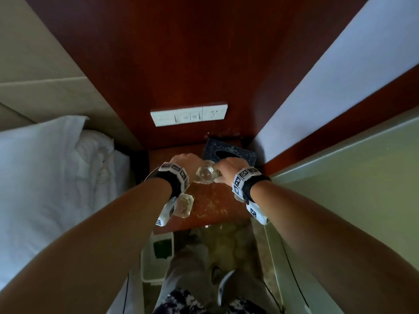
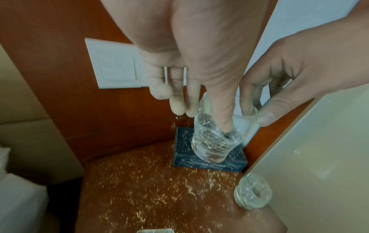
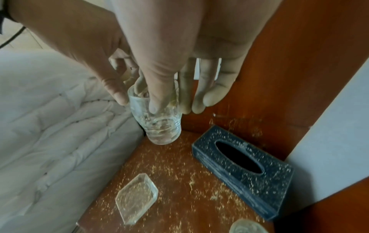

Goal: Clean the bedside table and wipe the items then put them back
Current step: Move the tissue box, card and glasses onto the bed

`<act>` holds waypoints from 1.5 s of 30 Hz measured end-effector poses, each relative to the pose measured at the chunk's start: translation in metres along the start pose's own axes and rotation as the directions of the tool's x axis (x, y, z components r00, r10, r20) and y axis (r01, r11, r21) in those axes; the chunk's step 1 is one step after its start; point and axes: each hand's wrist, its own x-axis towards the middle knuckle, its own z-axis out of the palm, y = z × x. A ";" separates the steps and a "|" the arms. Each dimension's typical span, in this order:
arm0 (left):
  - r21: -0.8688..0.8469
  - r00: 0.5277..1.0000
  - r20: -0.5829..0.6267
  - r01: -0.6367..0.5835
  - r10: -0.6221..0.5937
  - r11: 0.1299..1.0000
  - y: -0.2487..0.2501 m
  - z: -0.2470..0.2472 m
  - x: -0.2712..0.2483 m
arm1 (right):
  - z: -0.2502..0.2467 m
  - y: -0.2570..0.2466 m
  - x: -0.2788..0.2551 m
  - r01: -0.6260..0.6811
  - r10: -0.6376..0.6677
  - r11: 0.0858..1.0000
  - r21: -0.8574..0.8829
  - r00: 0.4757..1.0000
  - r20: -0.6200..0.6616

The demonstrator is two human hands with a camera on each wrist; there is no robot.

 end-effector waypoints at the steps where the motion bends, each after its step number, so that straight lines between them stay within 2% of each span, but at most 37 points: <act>1: 0.001 1.000 -0.019 -0.002 0.002 1.000 0.002 -0.008 -0.010 | -0.007 0.000 -0.008 0.004 -0.004 1.000 0.014 1.000 -0.022; 6: -0.045 0.993 -0.101 0.049 -0.053 0.998 0.019 -0.059 -0.078 | -0.060 -0.003 -0.064 0.078 -0.080 0.997 -0.027 0.992 -0.096; 12: -0.117 0.959 -0.239 0.129 -0.154 0.985 0.038 -0.088 -0.163 | -0.105 -0.023 -0.133 0.148 -0.152 0.988 -0.036 0.965 -0.212; 20: -0.175 0.907 -0.326 0.218 -0.266 0.960 0.036 -0.084 -0.271 | -0.133 -0.083 -0.205 0.274 -0.305 0.951 -0.145 0.908 -0.287; 23: -0.208 0.867 -0.377 0.263 -0.325 0.942 0.027 -0.074 -0.310 | -0.140 -0.117 -0.223 0.308 -0.345 0.937 -0.164 0.891 -0.295; 26: -0.255 0.831 -0.409 0.291 -0.376 0.922 0.015 -0.057 -0.350 | -0.143 -0.158 -0.235 0.351 -0.394 0.916 -0.194 0.877 -0.276; 31: -0.343 0.779 -0.391 0.371 -0.490 0.863 -0.023 -0.007 -0.423 | -0.132 -0.245 -0.239 0.414 -0.471 0.876 -0.247 0.846 -0.251; 45: -0.505 0.736 -0.204 0.486 -0.646 0.713 -0.147 0.192 -0.618 | -0.040 -0.525 -0.256 0.612 -0.641 0.743 -0.271 0.767 -0.029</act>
